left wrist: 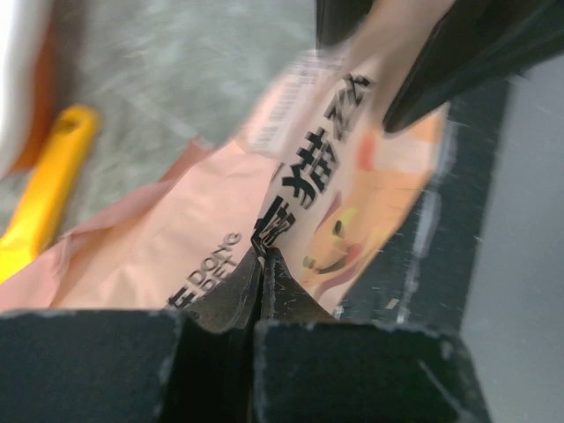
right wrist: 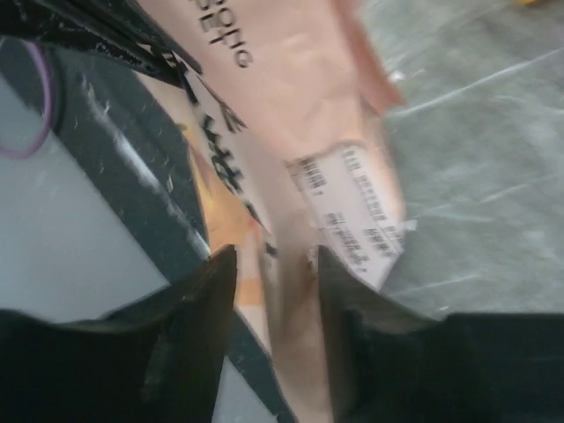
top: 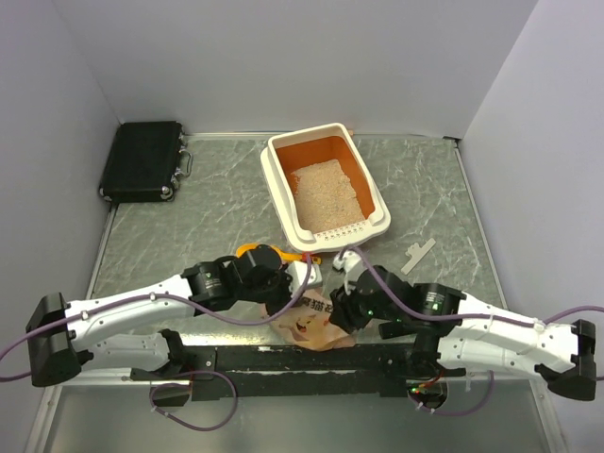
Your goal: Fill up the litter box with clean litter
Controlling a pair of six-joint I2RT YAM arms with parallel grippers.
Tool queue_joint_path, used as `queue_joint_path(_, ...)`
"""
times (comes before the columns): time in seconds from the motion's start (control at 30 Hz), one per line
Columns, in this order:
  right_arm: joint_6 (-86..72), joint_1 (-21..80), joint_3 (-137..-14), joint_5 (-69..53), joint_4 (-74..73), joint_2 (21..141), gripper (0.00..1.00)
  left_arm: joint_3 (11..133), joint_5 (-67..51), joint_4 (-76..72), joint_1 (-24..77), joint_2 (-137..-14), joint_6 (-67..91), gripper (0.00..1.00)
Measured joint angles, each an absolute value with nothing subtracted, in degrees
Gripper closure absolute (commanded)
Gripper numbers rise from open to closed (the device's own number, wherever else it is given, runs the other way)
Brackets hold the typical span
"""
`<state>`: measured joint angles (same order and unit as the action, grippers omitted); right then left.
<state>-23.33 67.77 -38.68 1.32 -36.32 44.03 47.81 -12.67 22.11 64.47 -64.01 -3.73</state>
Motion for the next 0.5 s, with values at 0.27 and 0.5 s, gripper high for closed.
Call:
queue_joint_path(0.27, -23.7, 42.6, -42.0, 3.1, -38.1, 40.0, 0.0, 47.8, -3.7, 28.7, 55.6, -56.5, -1.4, 0.99)
queue_joint_path(0.5, -27.5, 25.1, -42.8, 8.9, -42.1, 44.1, 0.0, 47.8, 4.4, 35.5, 52.8, -50.9, 1.3, 0.99)
